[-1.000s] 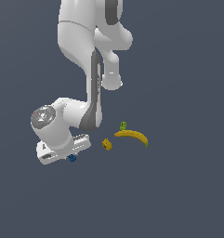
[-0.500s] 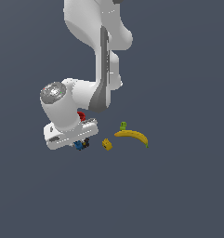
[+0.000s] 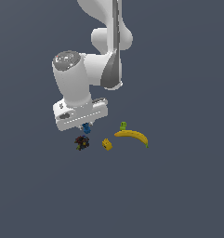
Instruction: Pick up a designated object from a clutter of objects.
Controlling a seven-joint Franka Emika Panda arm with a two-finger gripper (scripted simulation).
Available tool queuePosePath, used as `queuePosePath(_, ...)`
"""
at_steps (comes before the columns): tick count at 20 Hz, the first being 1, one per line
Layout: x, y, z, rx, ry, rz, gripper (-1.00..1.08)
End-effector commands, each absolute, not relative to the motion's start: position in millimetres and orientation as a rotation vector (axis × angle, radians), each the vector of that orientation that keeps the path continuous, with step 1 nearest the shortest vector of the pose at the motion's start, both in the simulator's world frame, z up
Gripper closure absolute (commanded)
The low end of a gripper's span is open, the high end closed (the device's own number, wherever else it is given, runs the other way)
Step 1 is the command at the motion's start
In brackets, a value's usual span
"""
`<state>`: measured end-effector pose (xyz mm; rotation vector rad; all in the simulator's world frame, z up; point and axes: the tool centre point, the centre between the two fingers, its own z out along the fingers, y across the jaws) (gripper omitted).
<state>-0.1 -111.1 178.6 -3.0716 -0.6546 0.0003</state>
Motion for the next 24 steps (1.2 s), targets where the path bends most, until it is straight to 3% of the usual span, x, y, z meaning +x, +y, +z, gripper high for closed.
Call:
queuePosePath(1, -12.7, -100.2, 194.6, -3.072, -0.655, 0.000, 1.08)
queuePosePath(24, -122.5, -2.2, 344.3, -3.076, -0.655, 0.001, 1.08)
